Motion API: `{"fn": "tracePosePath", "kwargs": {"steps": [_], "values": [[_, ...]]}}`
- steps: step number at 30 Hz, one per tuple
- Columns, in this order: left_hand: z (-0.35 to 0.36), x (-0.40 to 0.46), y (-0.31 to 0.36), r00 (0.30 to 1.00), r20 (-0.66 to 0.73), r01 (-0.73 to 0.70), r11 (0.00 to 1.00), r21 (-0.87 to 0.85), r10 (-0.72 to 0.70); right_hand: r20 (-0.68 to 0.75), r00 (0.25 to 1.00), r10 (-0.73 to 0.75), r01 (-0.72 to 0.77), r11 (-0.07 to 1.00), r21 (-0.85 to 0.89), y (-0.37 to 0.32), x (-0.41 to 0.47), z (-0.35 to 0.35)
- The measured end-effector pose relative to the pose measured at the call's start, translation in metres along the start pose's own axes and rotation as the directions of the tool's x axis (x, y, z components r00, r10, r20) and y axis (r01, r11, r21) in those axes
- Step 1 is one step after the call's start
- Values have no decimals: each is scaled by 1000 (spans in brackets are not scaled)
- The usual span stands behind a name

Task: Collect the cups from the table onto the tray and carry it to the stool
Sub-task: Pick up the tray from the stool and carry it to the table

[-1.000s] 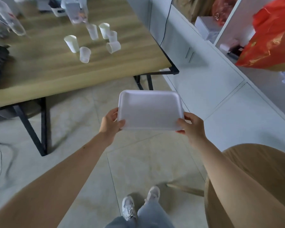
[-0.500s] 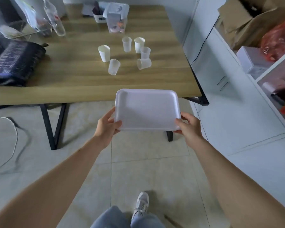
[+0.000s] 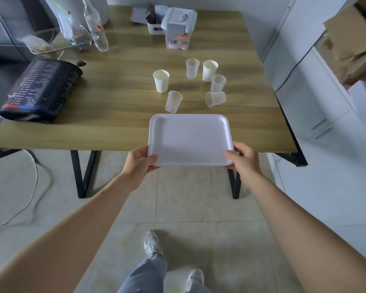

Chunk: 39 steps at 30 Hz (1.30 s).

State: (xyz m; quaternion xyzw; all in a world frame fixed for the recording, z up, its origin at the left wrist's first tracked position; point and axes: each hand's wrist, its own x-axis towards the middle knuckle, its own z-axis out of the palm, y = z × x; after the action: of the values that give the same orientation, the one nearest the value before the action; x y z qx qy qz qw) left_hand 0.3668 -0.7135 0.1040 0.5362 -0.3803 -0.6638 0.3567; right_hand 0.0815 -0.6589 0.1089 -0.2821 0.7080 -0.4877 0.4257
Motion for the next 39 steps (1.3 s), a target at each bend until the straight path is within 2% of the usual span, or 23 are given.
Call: {"fn": "tracePosePath", "kwargs": {"steps": [8, 15, 20, 32, 39], "values": [[-61, 64, 39, 1000, 15, 5, 999, -45, -4, -35, 999, 16, -14, 999, 37, -21, 41, 83], [-92, 106, 57, 1000, 3, -10, 995, -102, 11, -21, 1000, -10, 10, 1000, -18, -43, 72, 128], [-104, 134, 71, 999, 15, -36, 993, -109, 38, 1, 1000, -11, 11, 999, -45, -53, 104, 151], [-116, 219, 116, 998, -53, -52, 987, -154, 44, 36, 999, 25, -25, 1000, 1, -93, 198, 203], [-127, 265, 140, 997, -68, -49, 983, -178, 37, 4, 1000, 27, -26, 999, -30, -111, 234, 233]]}}
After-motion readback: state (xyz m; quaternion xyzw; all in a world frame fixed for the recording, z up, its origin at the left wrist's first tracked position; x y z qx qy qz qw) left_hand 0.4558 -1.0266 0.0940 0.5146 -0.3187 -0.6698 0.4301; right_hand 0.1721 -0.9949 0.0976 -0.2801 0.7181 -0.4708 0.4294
